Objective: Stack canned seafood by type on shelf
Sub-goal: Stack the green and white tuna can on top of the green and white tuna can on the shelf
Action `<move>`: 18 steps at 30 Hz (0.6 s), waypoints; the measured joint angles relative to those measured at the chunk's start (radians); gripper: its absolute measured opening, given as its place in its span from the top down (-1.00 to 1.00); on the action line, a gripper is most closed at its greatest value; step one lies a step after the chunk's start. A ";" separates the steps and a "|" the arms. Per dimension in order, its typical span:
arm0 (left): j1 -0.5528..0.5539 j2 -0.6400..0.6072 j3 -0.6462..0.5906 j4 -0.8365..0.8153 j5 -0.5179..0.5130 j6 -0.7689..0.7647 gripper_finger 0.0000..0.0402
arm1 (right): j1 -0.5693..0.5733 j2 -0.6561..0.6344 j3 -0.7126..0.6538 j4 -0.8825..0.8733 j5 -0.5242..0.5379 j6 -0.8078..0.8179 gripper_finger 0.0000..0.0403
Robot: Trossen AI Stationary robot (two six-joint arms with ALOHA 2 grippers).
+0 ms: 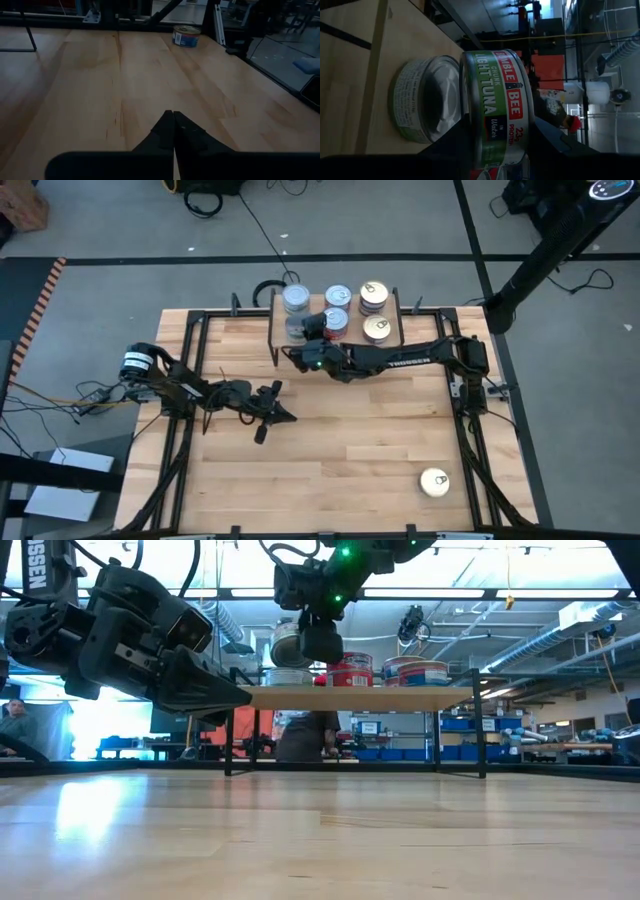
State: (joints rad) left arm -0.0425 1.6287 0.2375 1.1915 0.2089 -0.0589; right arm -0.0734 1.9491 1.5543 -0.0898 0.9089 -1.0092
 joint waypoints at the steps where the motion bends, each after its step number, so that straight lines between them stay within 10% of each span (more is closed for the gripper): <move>1: 0.000 0.000 0.000 0.000 0.000 0.000 0.98 | 0.000 0.000 0.000 0.000 0.003 -0.004 0.29; 18: 0.000 0.000 0.000 0.000 -0.017 0.002 0.98 | -0.028 0.000 0.000 -0.001 -0.013 -0.008 0.29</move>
State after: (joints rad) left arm -0.0425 1.6287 0.2379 1.1912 0.1917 -0.0566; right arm -0.1019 1.9495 1.5543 -0.0910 0.8959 -1.0175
